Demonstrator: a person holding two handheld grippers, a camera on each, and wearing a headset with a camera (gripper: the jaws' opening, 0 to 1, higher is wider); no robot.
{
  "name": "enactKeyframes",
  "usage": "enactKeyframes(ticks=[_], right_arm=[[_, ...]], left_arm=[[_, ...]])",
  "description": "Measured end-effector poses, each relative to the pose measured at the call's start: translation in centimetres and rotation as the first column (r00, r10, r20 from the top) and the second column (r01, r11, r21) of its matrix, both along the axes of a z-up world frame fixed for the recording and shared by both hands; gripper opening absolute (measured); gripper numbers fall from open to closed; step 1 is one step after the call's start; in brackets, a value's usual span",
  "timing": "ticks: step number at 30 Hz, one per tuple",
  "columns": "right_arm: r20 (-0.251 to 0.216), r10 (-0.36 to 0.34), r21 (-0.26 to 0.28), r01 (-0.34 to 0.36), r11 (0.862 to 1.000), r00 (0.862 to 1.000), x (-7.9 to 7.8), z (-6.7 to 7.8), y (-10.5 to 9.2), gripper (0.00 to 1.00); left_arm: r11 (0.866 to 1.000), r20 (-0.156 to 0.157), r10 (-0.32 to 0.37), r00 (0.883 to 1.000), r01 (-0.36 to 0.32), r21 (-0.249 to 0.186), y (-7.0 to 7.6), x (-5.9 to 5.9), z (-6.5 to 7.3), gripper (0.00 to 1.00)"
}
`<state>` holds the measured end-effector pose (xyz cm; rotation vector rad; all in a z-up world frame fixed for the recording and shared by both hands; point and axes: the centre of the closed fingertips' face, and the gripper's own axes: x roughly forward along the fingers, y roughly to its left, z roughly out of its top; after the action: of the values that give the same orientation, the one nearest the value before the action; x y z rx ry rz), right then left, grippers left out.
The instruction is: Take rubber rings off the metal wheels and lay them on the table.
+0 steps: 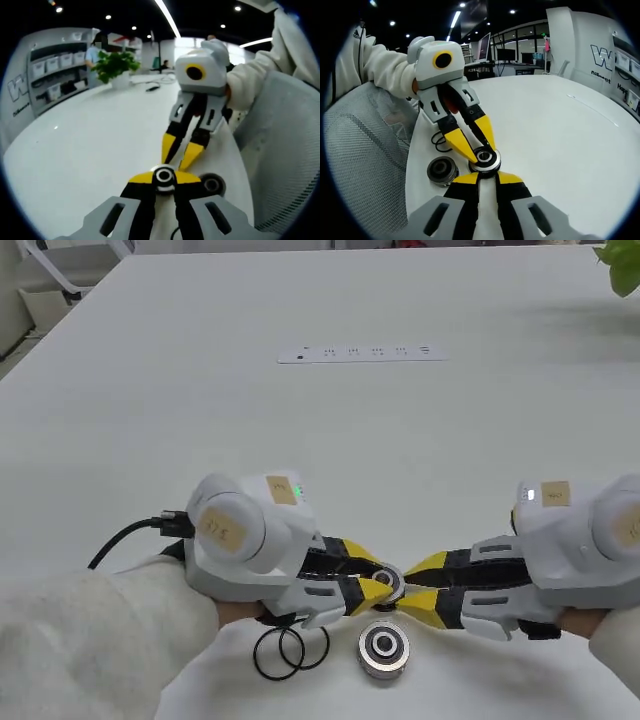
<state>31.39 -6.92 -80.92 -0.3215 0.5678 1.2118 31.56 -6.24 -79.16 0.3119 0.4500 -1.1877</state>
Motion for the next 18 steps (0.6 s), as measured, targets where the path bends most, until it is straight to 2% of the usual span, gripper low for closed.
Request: enactKeyframes(ticks=[1,2,7,11,14,18], right_arm=[[-0.032,-0.016,0.028,0.017,0.999,0.999,-0.01,0.14,0.16,0.05],[-0.044,-0.021,0.028,0.023,0.999,0.999,-0.01,0.08,0.14,0.05],[-0.047,-0.023,0.008,0.024,1.000,0.999,-0.08,-0.01,0.19,0.05],[-0.077,-0.035,-0.001,0.035,0.999,0.996,-0.07,-0.09,0.18,0.04],[-0.125,-0.070,0.007,0.071,0.997,0.990,-0.07,-0.16,0.18,0.02],[-0.114,-0.091,-0.001,0.091,0.996,0.989,0.03,-0.14,0.16,0.00]], left_arm=[[1.000,0.000,0.000,1.000,0.000,0.000,0.00,0.00,0.00,0.14],[1.000,0.000,0.000,1.000,0.000,0.000,0.00,0.00,0.00,0.14],[1.000,0.001,0.001,1.000,-0.001,0.000,0.01,0.00,-0.01,0.14],[1.000,0.002,0.004,1.000,-0.004,0.001,-0.01,-0.01,-0.02,0.14],[1.000,0.001,0.006,1.000,-0.006,0.002,0.01,0.00,-0.01,0.14],[1.000,0.006,0.004,1.000,-0.004,0.006,0.05,0.01,-0.03,0.14]])
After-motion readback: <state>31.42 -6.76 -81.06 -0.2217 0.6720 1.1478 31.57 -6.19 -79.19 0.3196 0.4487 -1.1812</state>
